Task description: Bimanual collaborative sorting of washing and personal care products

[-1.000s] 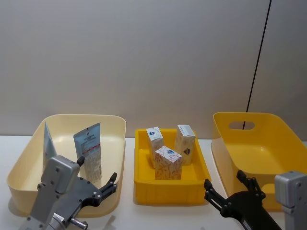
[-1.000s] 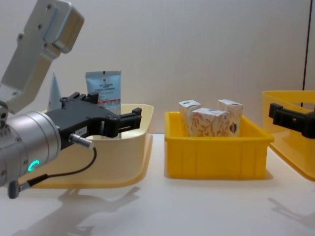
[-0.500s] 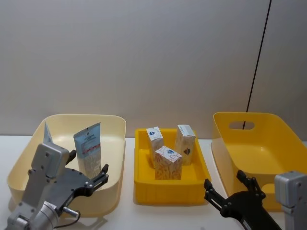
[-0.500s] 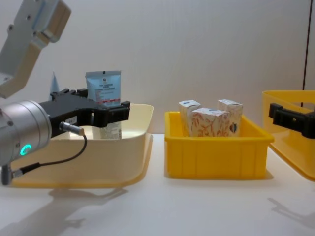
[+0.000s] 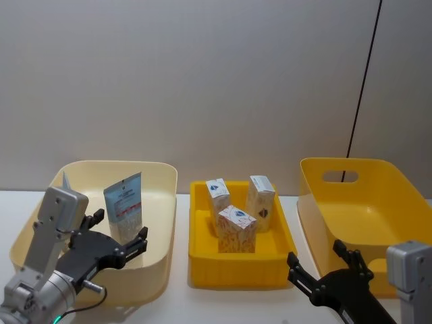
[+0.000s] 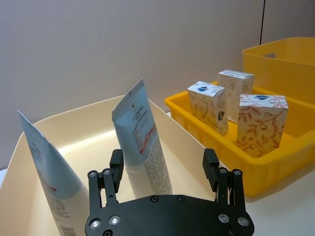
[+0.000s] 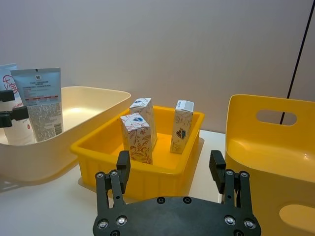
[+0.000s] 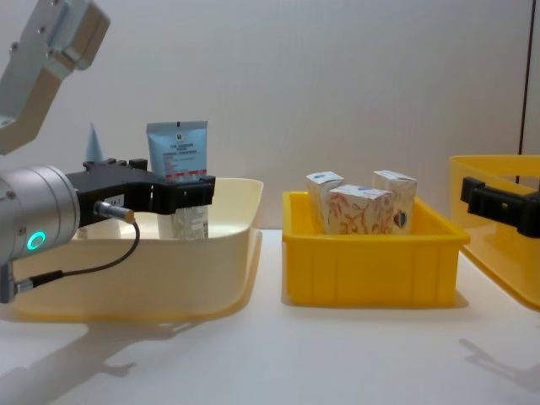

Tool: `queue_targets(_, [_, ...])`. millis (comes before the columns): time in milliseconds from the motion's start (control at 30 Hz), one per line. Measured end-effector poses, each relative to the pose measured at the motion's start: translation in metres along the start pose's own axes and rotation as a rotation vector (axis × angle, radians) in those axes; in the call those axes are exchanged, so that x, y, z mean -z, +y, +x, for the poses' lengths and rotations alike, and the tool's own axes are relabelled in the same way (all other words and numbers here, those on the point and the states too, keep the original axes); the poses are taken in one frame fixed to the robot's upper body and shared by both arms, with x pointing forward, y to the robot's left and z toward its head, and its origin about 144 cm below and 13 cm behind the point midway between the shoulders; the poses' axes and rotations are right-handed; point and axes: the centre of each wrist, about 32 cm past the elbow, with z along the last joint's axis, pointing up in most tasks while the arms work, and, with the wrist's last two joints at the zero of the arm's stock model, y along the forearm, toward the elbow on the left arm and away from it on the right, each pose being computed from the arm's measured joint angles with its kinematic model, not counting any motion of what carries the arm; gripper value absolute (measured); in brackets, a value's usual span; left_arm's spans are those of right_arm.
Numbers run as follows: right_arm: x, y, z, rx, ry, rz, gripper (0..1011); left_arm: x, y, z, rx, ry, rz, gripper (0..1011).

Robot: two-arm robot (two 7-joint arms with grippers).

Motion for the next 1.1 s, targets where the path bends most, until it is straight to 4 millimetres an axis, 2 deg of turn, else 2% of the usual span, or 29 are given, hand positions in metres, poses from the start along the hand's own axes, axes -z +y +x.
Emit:
queue_targets(700, [0.0,0.0,0.0,0.0,0.0,0.0,1001,0.002,-0.01,0.01,-0.014,0.04,0.044,1003])
queue_targets(1100, [0.0,0.0,0.0,0.0,0.0,0.0,1001,0.005,-0.026,0.011,0.014,0.07,0.031,1003])
